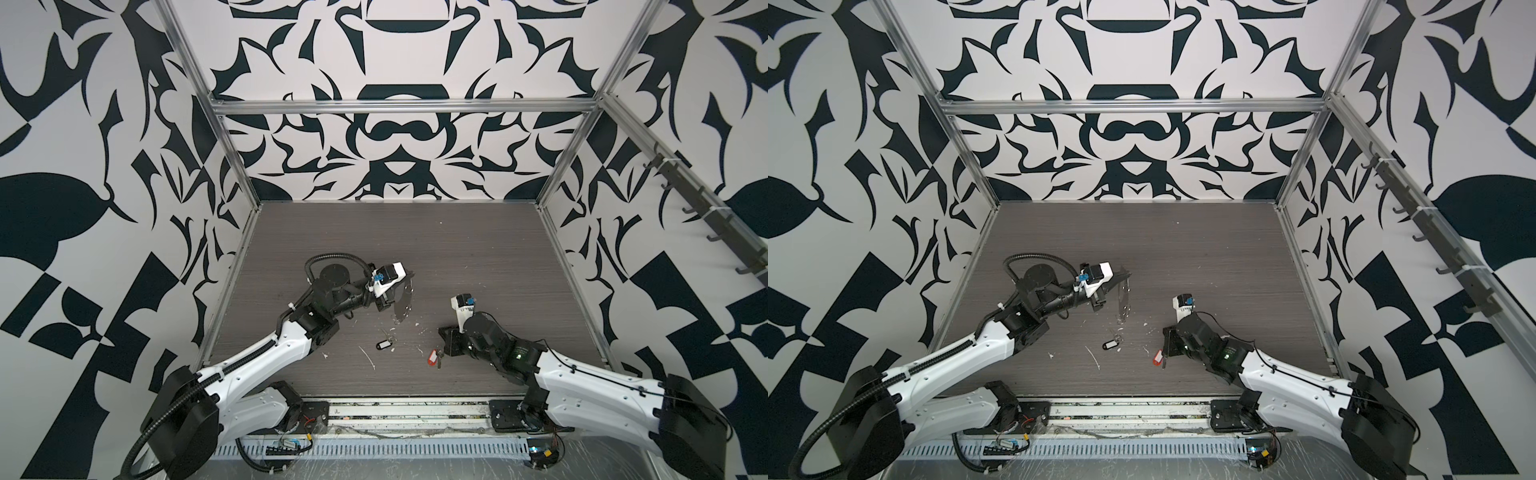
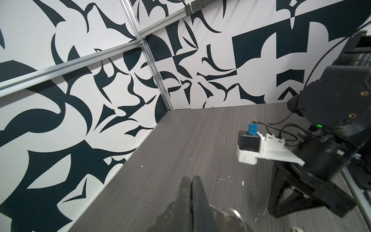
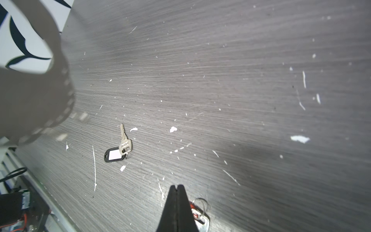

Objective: Attach keys to a key ring
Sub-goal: Rotate the key at the center of the table.

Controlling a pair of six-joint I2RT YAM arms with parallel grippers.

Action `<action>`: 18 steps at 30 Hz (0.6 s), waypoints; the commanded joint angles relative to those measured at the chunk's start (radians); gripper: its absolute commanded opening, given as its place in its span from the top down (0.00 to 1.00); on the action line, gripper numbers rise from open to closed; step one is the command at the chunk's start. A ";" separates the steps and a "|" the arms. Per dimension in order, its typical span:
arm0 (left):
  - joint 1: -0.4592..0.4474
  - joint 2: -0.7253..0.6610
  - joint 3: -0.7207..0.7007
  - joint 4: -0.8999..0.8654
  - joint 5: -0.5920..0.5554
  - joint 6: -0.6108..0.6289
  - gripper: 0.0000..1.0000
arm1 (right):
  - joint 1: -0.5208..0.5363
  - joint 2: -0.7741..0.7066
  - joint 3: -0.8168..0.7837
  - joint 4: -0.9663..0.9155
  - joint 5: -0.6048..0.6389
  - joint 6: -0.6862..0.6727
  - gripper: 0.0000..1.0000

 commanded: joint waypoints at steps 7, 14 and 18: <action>0.002 0.029 0.027 0.058 -0.047 0.063 1.00 | 0.032 0.030 0.081 -0.312 0.138 -0.101 0.90; 0.002 0.031 0.021 0.070 -0.033 0.031 1.00 | 0.054 0.018 0.006 -0.336 0.054 0.037 0.95; 0.002 0.011 0.007 0.074 -0.035 0.015 1.00 | 0.106 0.074 -0.006 -0.283 0.025 0.059 0.98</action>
